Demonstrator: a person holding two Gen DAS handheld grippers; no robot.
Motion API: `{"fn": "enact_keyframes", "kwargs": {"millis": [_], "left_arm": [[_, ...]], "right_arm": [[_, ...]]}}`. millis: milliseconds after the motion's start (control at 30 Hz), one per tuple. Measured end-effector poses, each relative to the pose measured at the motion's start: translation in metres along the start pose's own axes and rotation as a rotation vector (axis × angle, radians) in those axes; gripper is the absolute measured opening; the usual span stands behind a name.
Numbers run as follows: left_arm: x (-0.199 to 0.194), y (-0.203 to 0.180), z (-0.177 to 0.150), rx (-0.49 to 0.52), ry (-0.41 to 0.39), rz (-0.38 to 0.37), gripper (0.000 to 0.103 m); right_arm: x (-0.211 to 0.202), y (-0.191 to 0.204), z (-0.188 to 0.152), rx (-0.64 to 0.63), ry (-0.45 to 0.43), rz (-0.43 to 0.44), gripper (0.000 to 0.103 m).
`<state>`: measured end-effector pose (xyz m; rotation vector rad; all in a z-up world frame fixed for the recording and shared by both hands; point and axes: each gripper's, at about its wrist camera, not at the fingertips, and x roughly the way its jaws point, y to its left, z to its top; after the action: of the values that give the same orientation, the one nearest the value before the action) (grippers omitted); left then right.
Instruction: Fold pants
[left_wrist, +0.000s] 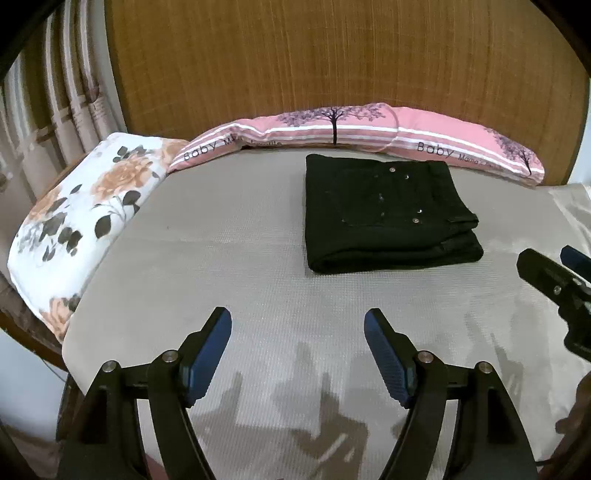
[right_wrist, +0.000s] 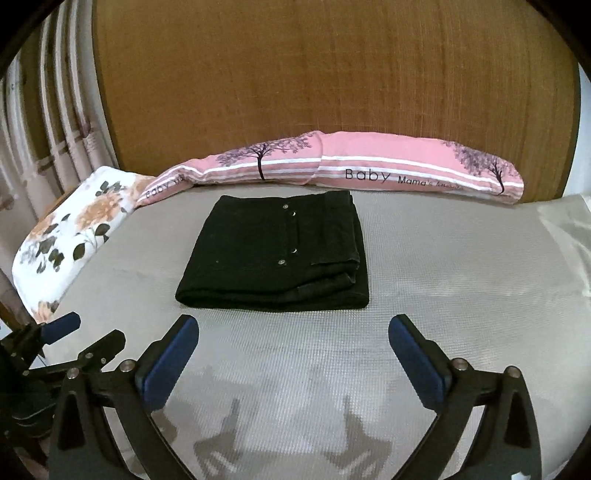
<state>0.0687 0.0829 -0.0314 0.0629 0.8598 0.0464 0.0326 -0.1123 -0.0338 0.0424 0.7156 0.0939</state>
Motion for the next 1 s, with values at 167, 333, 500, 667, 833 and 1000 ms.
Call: {"fn": "enact_keyframes", "kwargs": {"millis": [167, 333, 500, 667, 833, 1000], "left_arm": [[-0.005, -0.002, -0.003, 0.003, -0.021, 0.004, 0.075], [-0.005, 0.000, -0.005, 0.002, -0.030, 0.011, 0.075], [0.000, 0.005, -0.006, -0.020, -0.011, 0.002, 0.075], [0.001, 0.004, -0.008, -0.007, -0.010, 0.000, 0.075], [0.002, 0.004, -0.012, -0.005, -0.002, -0.009, 0.075], [0.002, 0.001, -0.014, 0.009, -0.005, -0.004, 0.075]], "right_arm": [[-0.007, 0.005, -0.006, -0.019, -0.006, -0.022, 0.102], [-0.009, 0.007, -0.012, -0.021, -0.008, -0.026, 0.102], [-0.007, 0.011, -0.016, -0.017, 0.012, -0.016, 0.102], [-0.005, 0.015, -0.018, -0.034, 0.021, -0.019, 0.102], [-0.006, 0.023, -0.020, -0.066, 0.019, -0.031, 0.102], [-0.006, 0.026, -0.021, -0.077, 0.020, -0.040, 0.102]]}}
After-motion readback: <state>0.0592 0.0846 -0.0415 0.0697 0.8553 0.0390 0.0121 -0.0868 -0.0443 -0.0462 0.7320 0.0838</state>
